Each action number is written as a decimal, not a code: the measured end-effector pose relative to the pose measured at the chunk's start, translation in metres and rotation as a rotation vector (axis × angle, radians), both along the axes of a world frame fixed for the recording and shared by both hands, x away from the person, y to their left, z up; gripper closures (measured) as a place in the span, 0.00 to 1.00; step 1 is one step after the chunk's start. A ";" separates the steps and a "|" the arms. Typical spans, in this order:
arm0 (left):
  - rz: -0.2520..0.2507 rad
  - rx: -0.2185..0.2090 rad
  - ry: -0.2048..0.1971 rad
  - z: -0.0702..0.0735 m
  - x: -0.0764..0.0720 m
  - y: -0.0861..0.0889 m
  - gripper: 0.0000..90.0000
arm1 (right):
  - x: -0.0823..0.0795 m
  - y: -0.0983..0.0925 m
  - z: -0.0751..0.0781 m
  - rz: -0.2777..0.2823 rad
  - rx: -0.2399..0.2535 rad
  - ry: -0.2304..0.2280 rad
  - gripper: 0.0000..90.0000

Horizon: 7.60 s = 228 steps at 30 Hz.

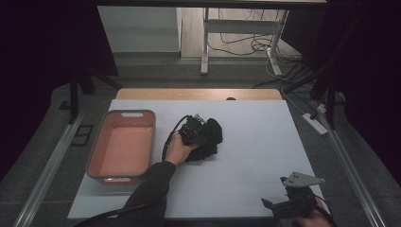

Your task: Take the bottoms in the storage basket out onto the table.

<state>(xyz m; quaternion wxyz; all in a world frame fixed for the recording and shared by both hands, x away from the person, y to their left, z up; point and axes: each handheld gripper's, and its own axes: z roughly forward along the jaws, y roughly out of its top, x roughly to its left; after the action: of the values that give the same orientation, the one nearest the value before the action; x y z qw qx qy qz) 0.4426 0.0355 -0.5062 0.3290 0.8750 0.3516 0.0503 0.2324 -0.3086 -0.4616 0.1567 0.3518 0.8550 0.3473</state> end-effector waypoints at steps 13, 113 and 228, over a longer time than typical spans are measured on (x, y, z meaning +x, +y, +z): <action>0.026 0.000 0.053 -0.012 0.006 0.000 0.47 | 0.000 0.001 0.000 0.006 -0.003 0.005 0.00; -0.118 -0.064 -0.088 0.037 -0.038 0.017 0.00 | -0.001 0.003 -0.001 0.026 -0.023 0.002 0.00; -0.071 -0.235 -0.088 0.069 -0.124 0.086 0.00 | -0.001 0.003 0.000 0.011 -0.018 -0.004 0.00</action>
<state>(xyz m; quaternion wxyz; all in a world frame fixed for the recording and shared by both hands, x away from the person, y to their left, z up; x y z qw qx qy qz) 0.3190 0.1214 -0.4370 0.4461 0.8392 0.3091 0.0352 0.2317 -0.3058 -0.4619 0.1594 0.3449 0.8598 0.3412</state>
